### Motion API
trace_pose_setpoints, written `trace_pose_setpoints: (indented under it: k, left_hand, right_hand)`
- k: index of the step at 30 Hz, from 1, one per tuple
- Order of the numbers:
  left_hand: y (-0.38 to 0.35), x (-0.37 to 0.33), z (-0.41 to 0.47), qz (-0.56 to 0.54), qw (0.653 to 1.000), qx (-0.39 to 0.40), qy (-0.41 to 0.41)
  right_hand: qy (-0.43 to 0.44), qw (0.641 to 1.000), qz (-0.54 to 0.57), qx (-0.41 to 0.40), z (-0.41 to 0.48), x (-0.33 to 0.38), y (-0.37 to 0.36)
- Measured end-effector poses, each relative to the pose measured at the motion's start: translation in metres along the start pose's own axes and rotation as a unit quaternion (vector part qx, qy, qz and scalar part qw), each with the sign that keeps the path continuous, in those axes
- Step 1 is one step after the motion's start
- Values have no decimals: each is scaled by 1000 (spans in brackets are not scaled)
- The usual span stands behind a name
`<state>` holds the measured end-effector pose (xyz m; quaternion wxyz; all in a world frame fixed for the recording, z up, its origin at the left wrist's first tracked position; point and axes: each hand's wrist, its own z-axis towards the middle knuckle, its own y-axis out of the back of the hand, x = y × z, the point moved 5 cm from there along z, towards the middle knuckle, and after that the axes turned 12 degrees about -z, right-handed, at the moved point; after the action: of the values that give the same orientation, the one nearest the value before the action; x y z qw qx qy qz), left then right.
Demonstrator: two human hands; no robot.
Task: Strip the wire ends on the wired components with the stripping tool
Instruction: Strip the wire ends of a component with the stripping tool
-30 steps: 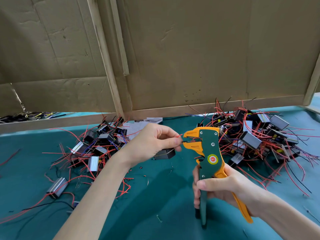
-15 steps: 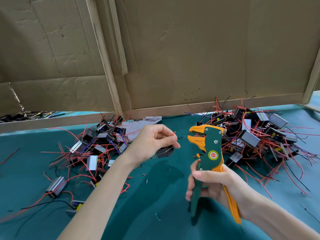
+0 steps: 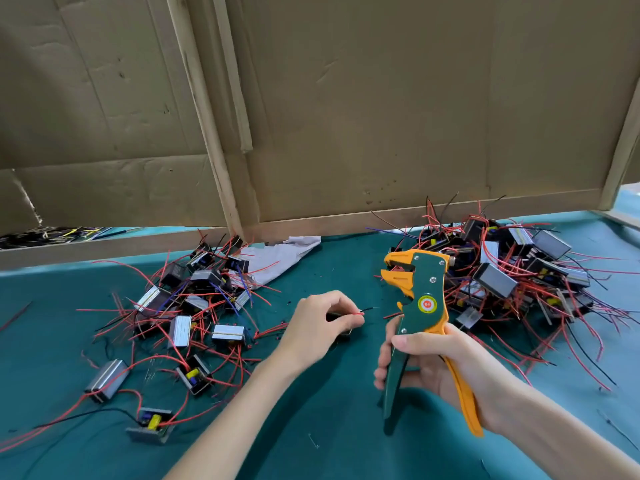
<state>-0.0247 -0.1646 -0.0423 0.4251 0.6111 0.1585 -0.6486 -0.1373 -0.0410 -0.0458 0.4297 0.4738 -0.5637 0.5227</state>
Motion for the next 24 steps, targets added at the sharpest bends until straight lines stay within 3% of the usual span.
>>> trace_pose_setpoints:
  k: [5,9,16,24]
  left_hand:
    - [8,2,3,62,995,78,24]
    - [12,-11,2,81,995,65,-4]
    - [28,-66,1,-42,997,24,-64]
    - [26,-84,-7,29,996,76,-42]
  right_hand:
    - [3,1000,1,-14,2,3,8]
    - [-3,1000,-1,-17,2,2,10]
    - [-1,1000,-10,20,-1,8,-1]
    - [19,997,-11,68,-6,10,-11]
